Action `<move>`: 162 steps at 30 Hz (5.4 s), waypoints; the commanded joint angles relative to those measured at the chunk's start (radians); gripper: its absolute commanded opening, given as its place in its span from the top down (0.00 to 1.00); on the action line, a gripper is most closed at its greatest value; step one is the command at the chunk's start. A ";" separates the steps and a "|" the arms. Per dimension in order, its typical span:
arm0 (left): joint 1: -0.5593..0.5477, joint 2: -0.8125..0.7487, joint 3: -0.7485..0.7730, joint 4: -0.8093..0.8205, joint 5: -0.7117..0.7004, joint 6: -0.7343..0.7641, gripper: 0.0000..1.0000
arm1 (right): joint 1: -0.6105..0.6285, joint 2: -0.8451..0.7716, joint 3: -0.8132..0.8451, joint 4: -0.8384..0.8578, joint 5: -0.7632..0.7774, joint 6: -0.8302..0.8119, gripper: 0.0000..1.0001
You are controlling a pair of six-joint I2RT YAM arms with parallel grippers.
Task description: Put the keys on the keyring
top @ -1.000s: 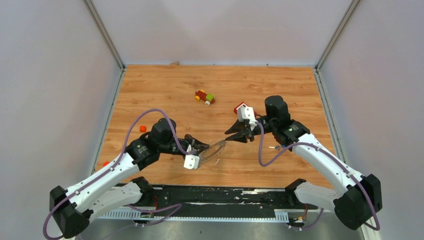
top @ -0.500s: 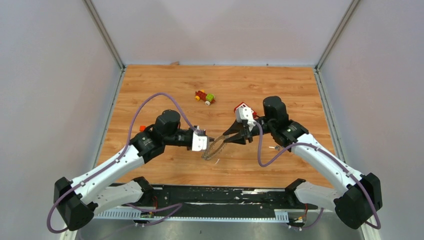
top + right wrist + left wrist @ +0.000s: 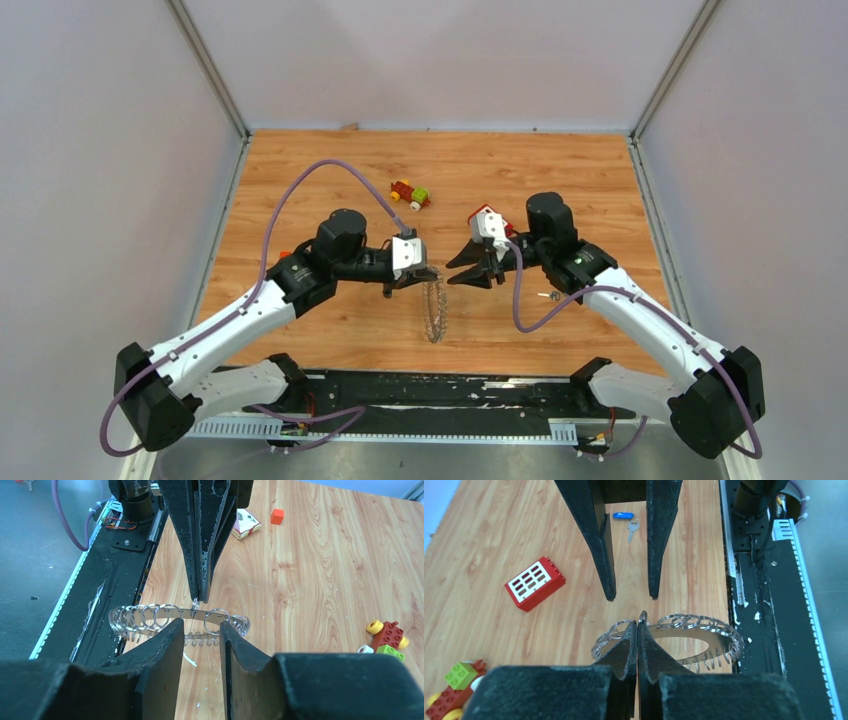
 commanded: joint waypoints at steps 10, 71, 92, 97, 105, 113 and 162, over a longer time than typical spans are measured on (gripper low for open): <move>-0.002 0.011 0.047 0.096 0.028 -0.102 1.00 | 0.030 0.013 0.030 0.022 -0.020 0.011 0.71; 0.165 0.033 -0.111 0.552 0.391 -0.329 0.78 | 0.009 -0.019 0.035 0.297 -0.025 0.343 1.00; 0.160 0.023 -0.045 0.220 0.281 0.013 1.00 | 0.015 -0.033 0.002 0.147 0.071 0.067 0.90; 0.129 0.004 -0.001 0.045 0.187 0.247 1.00 | 0.021 -0.027 -0.010 0.106 0.088 -0.020 0.79; 0.041 -0.051 -0.005 -0.078 -0.005 0.489 1.00 | 0.025 -0.037 -0.027 0.067 0.138 -0.105 0.71; -0.002 -0.141 -0.036 -0.093 -0.136 0.579 1.00 | 0.024 -0.024 -0.020 0.031 0.127 -0.134 0.72; -0.029 -0.069 -0.112 0.114 -0.082 0.269 1.00 | 0.044 0.005 0.004 -0.011 0.015 -0.110 0.73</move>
